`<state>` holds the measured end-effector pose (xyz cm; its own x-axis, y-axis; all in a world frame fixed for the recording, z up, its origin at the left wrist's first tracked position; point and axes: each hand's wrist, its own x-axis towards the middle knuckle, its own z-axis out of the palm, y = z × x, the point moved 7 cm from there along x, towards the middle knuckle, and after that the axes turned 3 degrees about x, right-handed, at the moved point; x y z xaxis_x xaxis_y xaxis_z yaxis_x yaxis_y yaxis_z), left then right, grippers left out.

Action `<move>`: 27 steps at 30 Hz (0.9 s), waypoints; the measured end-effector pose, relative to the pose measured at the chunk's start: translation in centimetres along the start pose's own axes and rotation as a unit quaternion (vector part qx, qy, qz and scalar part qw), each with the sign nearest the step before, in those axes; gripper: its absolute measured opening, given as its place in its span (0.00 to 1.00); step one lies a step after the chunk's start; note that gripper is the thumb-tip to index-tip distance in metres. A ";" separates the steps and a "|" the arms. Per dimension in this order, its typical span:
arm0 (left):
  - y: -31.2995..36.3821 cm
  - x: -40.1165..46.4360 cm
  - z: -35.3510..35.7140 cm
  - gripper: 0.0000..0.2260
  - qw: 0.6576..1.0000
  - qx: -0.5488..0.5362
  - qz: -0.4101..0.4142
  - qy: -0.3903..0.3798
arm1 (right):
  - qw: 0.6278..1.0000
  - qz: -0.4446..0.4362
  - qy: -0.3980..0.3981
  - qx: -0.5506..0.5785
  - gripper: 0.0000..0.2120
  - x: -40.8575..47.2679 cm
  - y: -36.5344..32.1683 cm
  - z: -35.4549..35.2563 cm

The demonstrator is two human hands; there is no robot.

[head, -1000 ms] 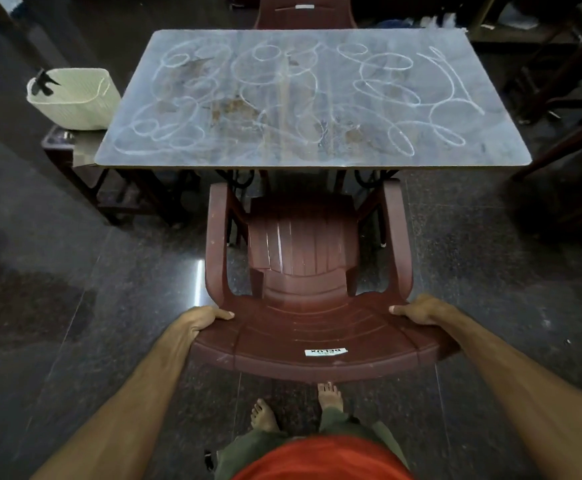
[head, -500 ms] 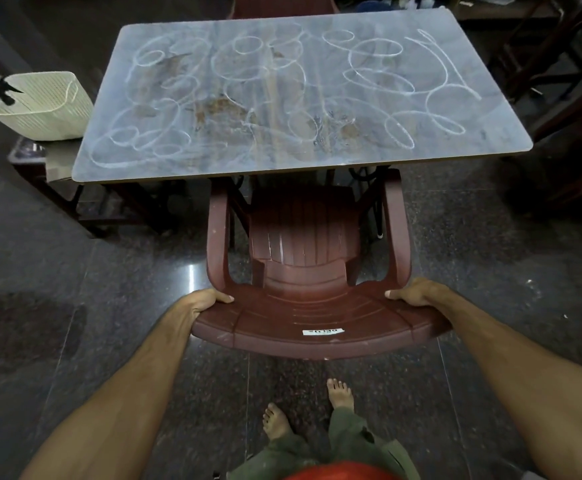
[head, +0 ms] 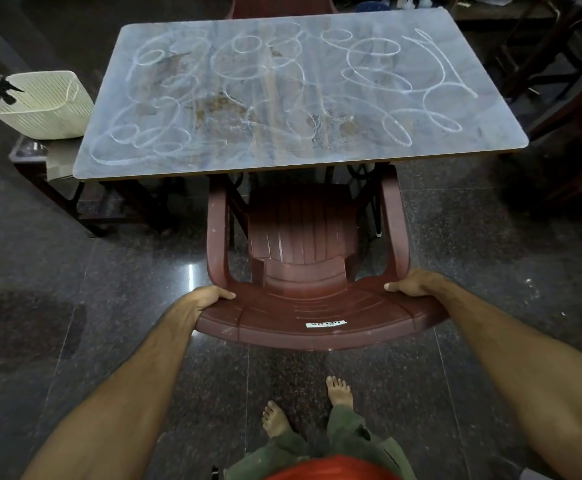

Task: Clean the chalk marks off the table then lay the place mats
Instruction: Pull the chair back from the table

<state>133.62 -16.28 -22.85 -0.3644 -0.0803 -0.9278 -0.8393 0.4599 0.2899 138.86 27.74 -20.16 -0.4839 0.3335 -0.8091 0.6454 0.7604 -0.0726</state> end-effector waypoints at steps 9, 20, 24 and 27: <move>2.9 -2.4 -1.0 0.15 0.964 0.194 0.135 0.125 | 1.000 -0.017 0.023 0.006 0.32 -0.5 0.1 -0.6; 1.9 -12.5 3.7 0.43 0.788 0.522 0.325 -0.033 | 0.957 -0.278 -0.051 -0.072 0.44 -11.2 -1.7 0.5; 1.8 -12.6 5.3 0.36 0.650 0.658 0.370 0.089 | 0.895 -0.318 0.101 -0.295 0.36 -11.5 -1.6 1.8; 1.9 -12.5 5.8 0.23 0.631 0.624 0.422 0.182 | 0.878 -0.333 0.198 -0.283 0.24 -12.7 -2.4 1.9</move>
<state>138.93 -9.32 -12.10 -0.7285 0.5667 -0.3849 0.6062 0.7950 0.0233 144.61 20.62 -10.78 -0.8822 -0.2068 -0.4229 -0.2001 0.9779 -0.0608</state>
